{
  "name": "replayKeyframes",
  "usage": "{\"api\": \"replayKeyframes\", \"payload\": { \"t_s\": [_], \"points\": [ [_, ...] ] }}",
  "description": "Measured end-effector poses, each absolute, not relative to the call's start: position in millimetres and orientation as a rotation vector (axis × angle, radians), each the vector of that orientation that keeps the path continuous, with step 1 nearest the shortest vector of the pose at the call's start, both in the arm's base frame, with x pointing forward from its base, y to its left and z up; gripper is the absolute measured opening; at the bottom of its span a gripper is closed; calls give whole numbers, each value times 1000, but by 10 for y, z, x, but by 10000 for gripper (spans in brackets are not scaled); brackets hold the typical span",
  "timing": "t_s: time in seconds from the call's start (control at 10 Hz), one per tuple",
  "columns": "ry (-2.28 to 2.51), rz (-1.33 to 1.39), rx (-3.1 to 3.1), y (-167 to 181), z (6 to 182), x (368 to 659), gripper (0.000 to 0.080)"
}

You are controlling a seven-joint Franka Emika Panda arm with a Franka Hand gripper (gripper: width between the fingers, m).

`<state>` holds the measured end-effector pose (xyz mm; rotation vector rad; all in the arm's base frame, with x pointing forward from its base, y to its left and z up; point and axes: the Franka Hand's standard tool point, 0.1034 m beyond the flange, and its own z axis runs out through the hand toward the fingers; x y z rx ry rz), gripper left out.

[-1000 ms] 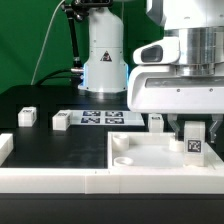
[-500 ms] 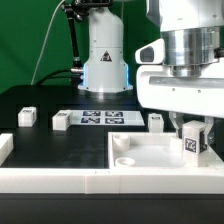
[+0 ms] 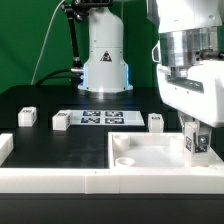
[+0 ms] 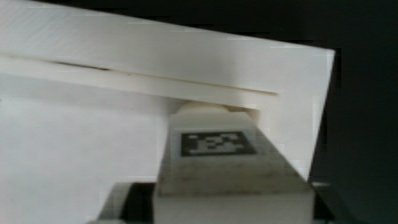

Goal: Assemble one leg

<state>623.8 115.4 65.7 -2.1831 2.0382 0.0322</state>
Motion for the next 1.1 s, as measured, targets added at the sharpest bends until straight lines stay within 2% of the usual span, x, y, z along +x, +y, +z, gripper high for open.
{"api": "replayKeyframes", "payload": {
  "t_s": [0.3, 0.4, 0.5, 0.6, 0.7, 0.8, 1.1],
  "points": [
    [2113, 56, -2105, 1161, 657, 6238, 291],
    [2071, 53, -2147, 1162, 652, 6234, 357],
    [2034, 54, -2184, 1167, 654, 6231, 357],
    [1921, 49, -2288, 1175, 653, 6223, 559],
    [1810, 53, -2380, 1190, 656, 6218, 621],
    [1647, 38, -2494, 1203, 658, 6218, 644],
    [1249, -3, -2730, 1230, 660, 6220, 648]
  ]
}}
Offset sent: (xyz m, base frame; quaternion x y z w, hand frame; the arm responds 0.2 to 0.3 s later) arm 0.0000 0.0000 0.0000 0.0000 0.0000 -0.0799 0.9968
